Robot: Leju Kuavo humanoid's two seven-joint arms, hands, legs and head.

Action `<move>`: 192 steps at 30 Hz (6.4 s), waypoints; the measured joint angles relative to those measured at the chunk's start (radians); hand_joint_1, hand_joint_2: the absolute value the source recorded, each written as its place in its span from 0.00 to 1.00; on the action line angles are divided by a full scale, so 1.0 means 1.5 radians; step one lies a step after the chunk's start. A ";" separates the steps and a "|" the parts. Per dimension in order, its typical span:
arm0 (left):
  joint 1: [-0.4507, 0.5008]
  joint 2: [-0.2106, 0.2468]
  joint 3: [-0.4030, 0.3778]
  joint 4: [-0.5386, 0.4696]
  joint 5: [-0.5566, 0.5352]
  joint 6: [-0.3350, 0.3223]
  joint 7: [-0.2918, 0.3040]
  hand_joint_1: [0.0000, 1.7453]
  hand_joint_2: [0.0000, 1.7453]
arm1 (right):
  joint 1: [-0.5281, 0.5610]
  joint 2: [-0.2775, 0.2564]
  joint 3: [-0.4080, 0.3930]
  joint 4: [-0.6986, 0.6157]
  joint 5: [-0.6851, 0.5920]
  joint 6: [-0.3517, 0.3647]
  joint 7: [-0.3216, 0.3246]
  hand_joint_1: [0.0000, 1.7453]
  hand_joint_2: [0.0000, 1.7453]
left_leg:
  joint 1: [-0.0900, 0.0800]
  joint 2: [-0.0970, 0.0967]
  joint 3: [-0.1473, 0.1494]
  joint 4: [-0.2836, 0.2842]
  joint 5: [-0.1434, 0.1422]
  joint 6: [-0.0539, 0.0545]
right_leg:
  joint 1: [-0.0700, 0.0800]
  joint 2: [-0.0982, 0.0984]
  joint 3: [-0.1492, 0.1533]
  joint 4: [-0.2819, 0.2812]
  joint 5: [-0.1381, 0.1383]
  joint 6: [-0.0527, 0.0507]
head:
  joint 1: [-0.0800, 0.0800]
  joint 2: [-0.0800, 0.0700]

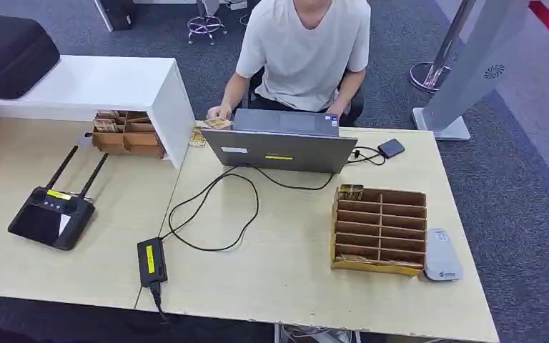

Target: Pass the card to the sensor for recognition and then transmit it.

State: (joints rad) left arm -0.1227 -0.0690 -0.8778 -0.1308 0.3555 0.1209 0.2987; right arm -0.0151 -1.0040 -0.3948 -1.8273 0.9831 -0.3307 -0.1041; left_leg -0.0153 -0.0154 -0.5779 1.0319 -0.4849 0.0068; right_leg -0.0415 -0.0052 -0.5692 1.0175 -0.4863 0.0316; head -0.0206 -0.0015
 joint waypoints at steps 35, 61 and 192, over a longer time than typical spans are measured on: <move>-0.010 0.004 -0.086 0.000 -0.056 -0.042 0.005 0.00 1.00 | -0.435 0.250 0.647 0.341 0.252 -0.148 -0.014 0.00 1.00 | 0.002 -0.003 0.000 0.000 0.002 -0.002 | 0.001 -0.002 0.000 0.001 0.001 -0.001 | 0.000 0.000; 0.023 -0.009 -0.113 0.000 -0.060 -0.061 0.006 0.00 1.00 | -0.456 0.274 0.691 0.388 0.250 -0.151 0.008 1.00 1.00 | 0.002 -0.002 0.000 0.001 0.002 -0.002 | 0.002 -0.002 0.000 0.001 0.001 -0.001 | 0.001 0.000; 0.034 -0.006 -0.119 0.012 0.046 -0.105 -0.108 0.00 1.00 | -0.811 -0.107 1.249 0.096 -0.298 0.455 0.068 1.00 1.00 | 0.002 0.000 0.000 0.001 0.001 -0.002 | 0.002 0.000 0.000 0.000 0.002 -0.001 | 0.000 0.000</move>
State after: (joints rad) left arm -0.0714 -0.0778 -1.0563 -0.1122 0.4246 -0.0359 0.1362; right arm -1.2316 -1.1643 1.4789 -1.6828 0.5367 0.3518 -0.0023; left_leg -0.0120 -0.0151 -0.5773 1.0339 -0.4827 0.0037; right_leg -0.0387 -0.0051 -0.5696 1.0174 -0.4838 0.0308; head -0.0202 -0.0015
